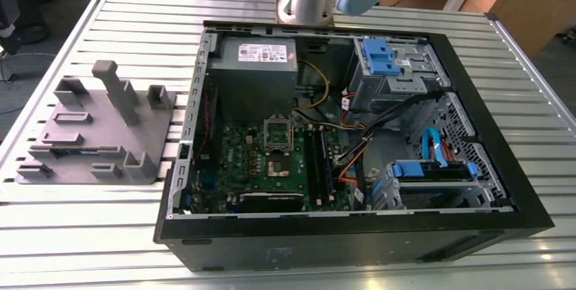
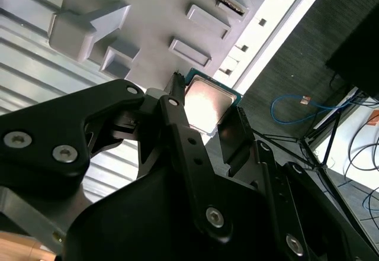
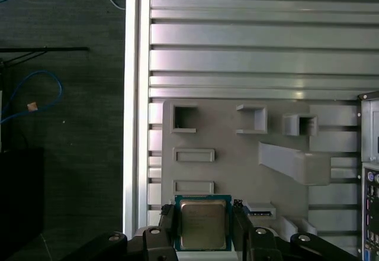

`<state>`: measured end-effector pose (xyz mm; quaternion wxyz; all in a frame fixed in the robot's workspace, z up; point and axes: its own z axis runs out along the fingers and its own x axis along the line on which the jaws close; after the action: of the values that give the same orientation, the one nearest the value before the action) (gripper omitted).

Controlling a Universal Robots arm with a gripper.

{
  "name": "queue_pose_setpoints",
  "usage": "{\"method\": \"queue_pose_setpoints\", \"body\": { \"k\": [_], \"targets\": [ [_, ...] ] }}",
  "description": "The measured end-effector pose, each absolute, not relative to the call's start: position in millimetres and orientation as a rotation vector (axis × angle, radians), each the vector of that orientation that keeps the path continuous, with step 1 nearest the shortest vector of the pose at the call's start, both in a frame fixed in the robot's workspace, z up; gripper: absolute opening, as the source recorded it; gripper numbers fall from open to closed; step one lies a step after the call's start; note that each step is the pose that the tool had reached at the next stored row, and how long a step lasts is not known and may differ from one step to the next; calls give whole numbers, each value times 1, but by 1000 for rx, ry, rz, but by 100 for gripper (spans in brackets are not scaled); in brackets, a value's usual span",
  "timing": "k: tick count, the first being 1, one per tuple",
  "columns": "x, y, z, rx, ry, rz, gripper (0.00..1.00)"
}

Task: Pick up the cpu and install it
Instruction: 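Pick up the cpu and move it towards the insertion slot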

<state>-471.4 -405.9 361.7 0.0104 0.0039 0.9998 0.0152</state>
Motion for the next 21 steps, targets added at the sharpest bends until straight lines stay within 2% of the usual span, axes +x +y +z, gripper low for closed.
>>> {"method": "queue_pose_setpoints", "body": {
  "k": [21],
  "targets": [
    [-471, -406, 363, 12, 3121, 47, 47]
  ]
}}
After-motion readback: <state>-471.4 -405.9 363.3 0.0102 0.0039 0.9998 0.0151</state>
